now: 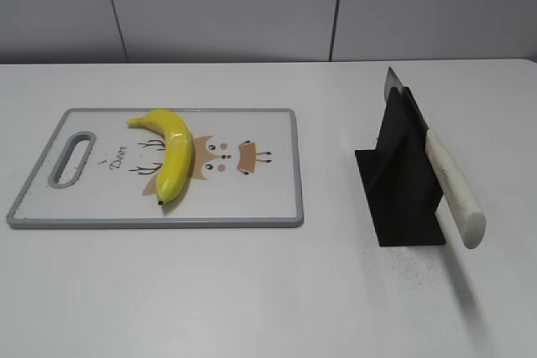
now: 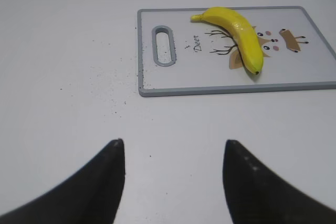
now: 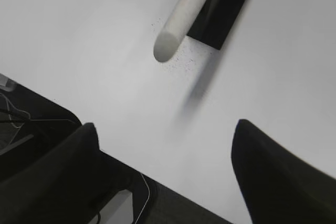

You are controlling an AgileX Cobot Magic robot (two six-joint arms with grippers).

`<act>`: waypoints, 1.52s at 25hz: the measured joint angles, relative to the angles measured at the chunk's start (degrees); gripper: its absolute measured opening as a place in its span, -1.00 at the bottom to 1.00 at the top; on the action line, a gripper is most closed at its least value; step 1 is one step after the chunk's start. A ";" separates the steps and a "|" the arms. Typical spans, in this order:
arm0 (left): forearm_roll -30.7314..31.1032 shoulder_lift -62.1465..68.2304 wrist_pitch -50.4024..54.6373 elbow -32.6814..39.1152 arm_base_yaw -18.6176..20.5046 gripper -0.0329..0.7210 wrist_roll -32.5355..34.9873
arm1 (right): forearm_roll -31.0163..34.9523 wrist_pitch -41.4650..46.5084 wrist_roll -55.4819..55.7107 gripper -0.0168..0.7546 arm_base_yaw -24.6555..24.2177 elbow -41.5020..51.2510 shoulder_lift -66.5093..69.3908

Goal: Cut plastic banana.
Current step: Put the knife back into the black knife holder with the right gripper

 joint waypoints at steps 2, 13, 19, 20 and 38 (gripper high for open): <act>0.00 0.00 0.00 0.00 0.00 0.63 0.00 | -1.02 -0.30 -0.19 0.58 0.00 4.22 -5.88; 0.00 0.00 -0.02 0.00 0.00 0.63 0.00 | -1.22 2.38 -0.30 0.58 0.00 7.67 -30.87; 0.00 0.00 -0.02 0.00 0.00 0.63 0.00 | -1.02 2.81 -0.30 0.57 0.00 7.91 -37.21; 0.00 0.00 -0.02 0.00 0.00 0.63 0.00 | -1.02 2.87 -0.30 0.57 0.00 7.91 -37.42; 0.01 0.00 -0.02 0.00 0.00 0.63 0.00 | -0.90 3.11 -0.33 0.57 -22.41 7.91 -37.61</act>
